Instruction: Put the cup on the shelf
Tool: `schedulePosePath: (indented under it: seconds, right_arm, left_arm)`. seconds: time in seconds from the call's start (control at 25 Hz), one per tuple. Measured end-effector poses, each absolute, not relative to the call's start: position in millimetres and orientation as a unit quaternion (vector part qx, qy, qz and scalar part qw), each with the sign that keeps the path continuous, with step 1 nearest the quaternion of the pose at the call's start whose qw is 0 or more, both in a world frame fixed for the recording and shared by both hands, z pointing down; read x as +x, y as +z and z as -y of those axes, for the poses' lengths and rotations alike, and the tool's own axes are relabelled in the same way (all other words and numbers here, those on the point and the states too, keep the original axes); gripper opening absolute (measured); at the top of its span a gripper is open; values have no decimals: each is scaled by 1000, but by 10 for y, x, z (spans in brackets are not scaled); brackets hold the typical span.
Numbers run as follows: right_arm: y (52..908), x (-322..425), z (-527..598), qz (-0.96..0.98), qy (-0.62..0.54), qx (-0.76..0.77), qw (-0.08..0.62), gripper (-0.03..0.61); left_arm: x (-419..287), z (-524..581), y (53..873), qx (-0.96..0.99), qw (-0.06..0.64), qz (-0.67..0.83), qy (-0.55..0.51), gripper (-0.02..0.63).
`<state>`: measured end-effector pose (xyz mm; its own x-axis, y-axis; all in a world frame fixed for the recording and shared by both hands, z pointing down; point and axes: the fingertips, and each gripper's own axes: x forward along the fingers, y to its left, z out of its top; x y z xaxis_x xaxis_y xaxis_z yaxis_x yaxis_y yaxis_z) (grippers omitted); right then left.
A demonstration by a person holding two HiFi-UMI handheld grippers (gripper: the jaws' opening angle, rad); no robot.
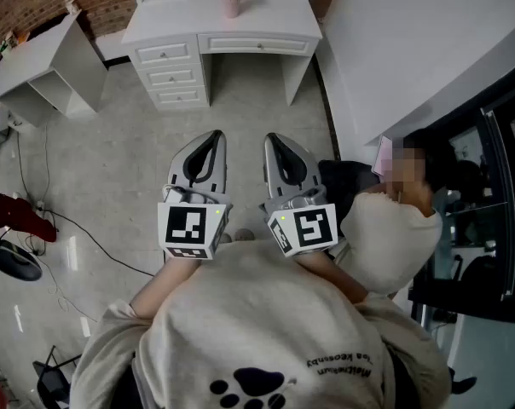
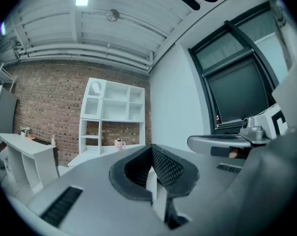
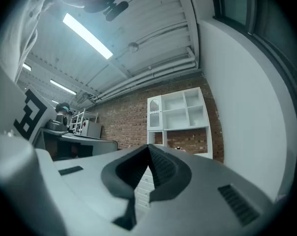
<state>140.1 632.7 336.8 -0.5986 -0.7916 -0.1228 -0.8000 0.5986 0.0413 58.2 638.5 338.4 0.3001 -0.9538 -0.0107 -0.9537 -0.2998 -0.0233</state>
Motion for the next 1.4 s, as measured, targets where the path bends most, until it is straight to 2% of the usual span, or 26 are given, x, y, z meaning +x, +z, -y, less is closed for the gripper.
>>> schedulePosePath:
  seconds: [0.4,0.88,1.4]
  right_arm:
    - [3371,1451,-6030,-900,48,-431,46,9]
    - [3395,1659,-5442,-887,32,-453,79,9]
    - [3298,964,-3912,-882,43,-460,87,9]
  left_arm:
    - [676,-6079,3368,-801,16,-599,5,8]
    - [599,-5558,3437,-803,17,-595,17,8]
    - [60,-3927,3358,-831,35,-555,24,8]
